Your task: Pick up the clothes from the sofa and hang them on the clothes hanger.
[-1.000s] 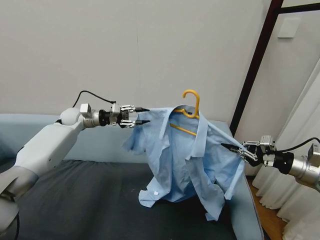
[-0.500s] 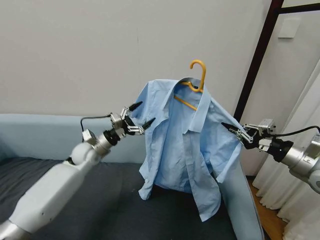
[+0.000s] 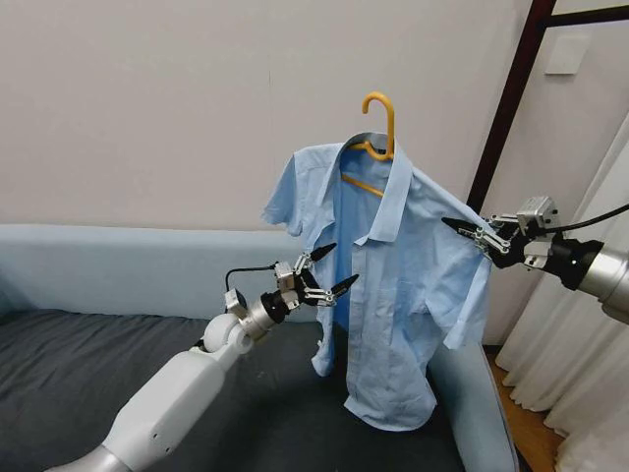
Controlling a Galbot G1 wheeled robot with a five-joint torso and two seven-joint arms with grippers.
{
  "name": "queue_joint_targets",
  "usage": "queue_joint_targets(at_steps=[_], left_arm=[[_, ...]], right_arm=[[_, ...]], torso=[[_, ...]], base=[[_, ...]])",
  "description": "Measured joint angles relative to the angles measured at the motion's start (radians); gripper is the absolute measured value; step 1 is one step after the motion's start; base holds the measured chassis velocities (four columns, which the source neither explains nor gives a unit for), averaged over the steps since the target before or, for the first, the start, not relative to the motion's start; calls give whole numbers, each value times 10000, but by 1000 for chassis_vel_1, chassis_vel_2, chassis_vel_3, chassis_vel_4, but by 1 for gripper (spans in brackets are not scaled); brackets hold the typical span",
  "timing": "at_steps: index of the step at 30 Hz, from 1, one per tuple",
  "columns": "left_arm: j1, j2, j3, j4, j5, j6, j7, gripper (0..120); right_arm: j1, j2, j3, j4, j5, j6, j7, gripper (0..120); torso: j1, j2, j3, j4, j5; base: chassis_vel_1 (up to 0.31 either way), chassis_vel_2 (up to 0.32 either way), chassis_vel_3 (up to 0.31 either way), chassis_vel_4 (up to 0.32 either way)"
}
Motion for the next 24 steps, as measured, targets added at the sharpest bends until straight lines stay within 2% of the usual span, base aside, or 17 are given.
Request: queue_joint_targets(at_steps=[5, 11, 13, 16, 21, 22, 24], left_arm=[[-328, -553, 97, 741, -18, 153, 239, 99], [-475, -937, 115, 1388, -165, 306, 882, 86], [-467, -991, 107, 1549, -284, 357, 1162, 75], [-459, -992, 94, 1601, -360, 422, 1329, 68], [-466, -951, 19, 1671, -576, 709, 1792, 47], [-466, -951, 19, 1671, -576, 709, 1792, 47], [-529, -895, -48, 1670, -570, 757, 1804, 38]], right_arm=[[-7, 153, 102, 5, 54, 3, -98, 2], [-30, 391, 134, -12, 22, 50, -108, 2], [-61, 532, 117, -34, -56, 72, -108, 2], [-86, 602, 91, -47, -104, 96, -107, 2], [-104, 687, 74, -114, -157, 164, -106, 2], [-104, 687, 74, -114, -157, 164, -106, 2], [-102, 699, 73, -174, -177, 201, -108, 2]], torso=[[0, 0, 0, 0, 1], [0, 0, -1, -1, 0], [0, 0, 0, 1, -1], [1, 0, 0, 2, -1], [0, 0, 0, 1, -3], [0, 0, 0, 1, -3], [1, 0, 0, 1, -3]], base=[[0, 0, 0, 0], [0, 0, 0, 0], [0, 0, 0, 0], [0, 0, 0, 0], [0, 0, 0, 0], [0, 0, 0, 0], [0, 0, 0, 0]])
